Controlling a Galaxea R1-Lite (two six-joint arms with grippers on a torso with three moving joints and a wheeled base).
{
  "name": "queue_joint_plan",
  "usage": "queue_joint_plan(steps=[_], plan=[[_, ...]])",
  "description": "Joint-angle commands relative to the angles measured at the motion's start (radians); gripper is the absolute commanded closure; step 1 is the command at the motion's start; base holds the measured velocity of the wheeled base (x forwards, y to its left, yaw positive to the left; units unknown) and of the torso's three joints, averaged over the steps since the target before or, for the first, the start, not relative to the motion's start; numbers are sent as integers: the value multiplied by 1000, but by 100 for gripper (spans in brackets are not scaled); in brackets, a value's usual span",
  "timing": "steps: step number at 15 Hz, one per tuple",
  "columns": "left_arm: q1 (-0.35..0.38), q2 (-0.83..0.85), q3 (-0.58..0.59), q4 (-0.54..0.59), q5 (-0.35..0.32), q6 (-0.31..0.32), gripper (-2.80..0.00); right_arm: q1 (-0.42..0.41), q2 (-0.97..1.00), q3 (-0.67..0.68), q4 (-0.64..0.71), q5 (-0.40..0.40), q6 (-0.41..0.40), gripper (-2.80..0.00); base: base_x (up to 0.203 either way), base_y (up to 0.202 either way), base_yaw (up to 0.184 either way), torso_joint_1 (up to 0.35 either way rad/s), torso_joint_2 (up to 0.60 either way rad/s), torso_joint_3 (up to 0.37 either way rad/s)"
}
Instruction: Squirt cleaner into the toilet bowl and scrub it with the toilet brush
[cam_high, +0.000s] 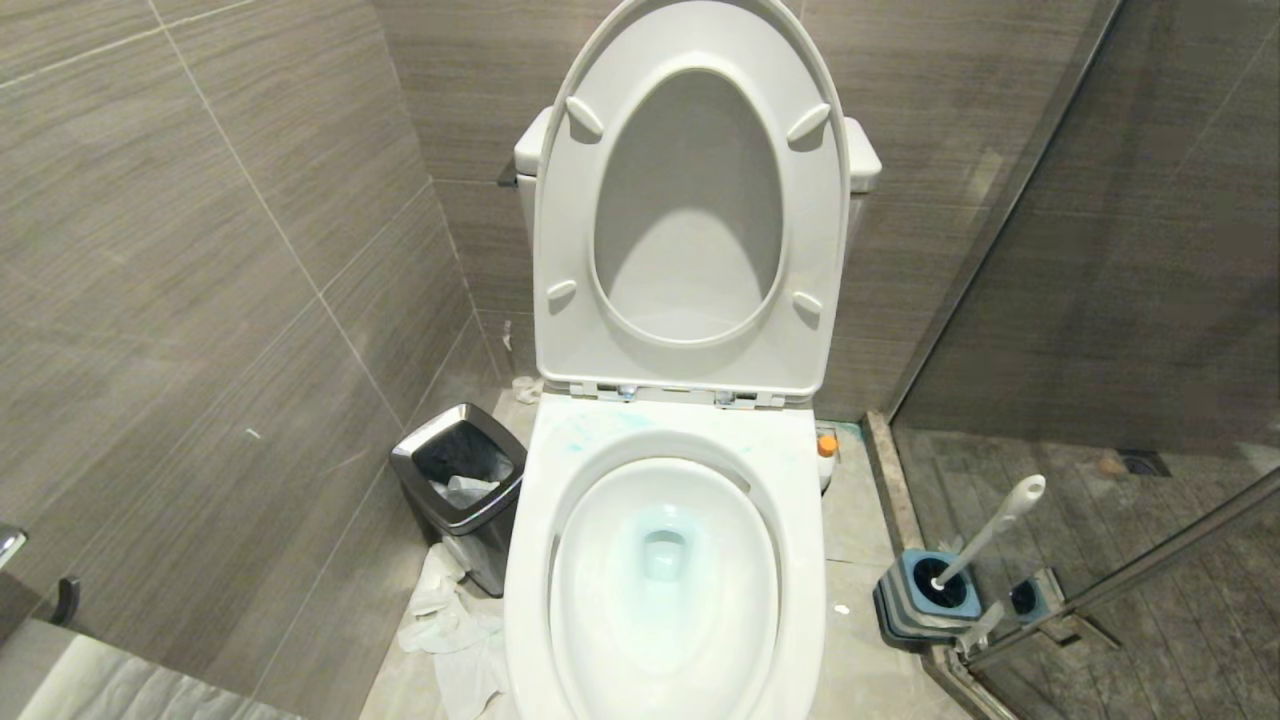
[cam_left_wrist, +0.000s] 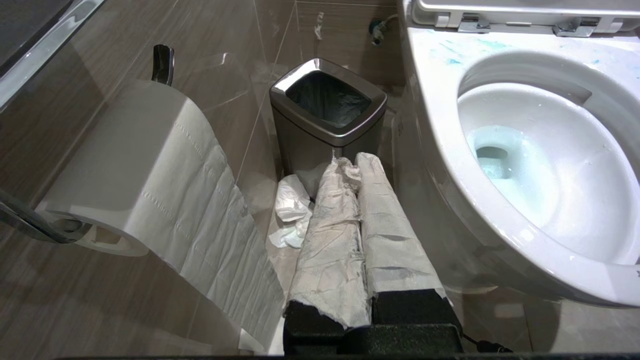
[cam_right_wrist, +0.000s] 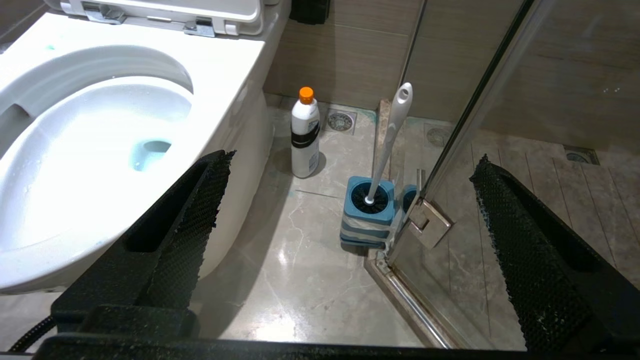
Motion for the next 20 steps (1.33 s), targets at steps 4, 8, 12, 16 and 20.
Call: queue_joint_plan(steps=[4, 8, 12, 16, 20], plan=[[0, 1, 6, 0, 1, 0, 0, 0, 0, 11, -1, 0, -1, -280, 0, 0, 0, 0, 0, 0], [0, 1, 6, 0, 1, -1, 0, 0, 0, 11, -1, 0, -1, -280, 0, 0, 0, 0, 0, 0], [0, 1, 6, 0, 1, 1, 0, 0, -2, 11, -1, 0, -1, -280, 0, 0, 0, 0, 0, 0], [0, 1, 8, 0, 1, 0, 0, 0, 0, 11, -1, 0, -1, -280, 0, 0, 0, 0, 0, 0], [0, 1, 8, 0, 1, 0, 0, 0, 0, 11, -1, 0, -1, -280, 0, 0, 0, 0, 0, 0]])
